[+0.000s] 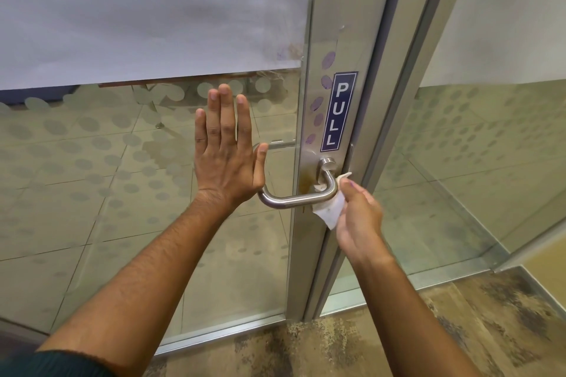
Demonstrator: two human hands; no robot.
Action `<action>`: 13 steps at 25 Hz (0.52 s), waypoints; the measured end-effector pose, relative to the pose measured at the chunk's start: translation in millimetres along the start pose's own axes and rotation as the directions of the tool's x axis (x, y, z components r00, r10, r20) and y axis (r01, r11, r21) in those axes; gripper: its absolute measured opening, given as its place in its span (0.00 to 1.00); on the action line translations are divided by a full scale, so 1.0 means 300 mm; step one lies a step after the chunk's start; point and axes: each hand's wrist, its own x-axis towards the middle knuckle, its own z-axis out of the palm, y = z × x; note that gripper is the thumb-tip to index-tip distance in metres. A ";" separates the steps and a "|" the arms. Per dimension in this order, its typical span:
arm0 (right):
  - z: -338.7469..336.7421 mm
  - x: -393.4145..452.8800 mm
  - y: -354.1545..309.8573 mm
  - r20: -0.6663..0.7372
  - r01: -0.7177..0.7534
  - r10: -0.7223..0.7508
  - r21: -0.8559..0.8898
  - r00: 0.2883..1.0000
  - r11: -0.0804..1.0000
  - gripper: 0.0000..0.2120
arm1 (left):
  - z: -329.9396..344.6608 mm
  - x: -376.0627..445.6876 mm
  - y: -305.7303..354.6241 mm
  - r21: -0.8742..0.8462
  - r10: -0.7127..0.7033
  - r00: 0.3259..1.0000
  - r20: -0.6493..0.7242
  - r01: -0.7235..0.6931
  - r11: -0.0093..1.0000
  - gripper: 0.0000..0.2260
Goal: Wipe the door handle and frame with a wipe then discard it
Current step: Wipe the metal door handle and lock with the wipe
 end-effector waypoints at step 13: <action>0.093 -0.047 -0.108 0.709 0.605 -0.347 -0.705 0.614 -0.370 0.10 | -0.010 0.000 0.000 -0.004 0.005 1.000 0.008 -0.005 1.000 0.37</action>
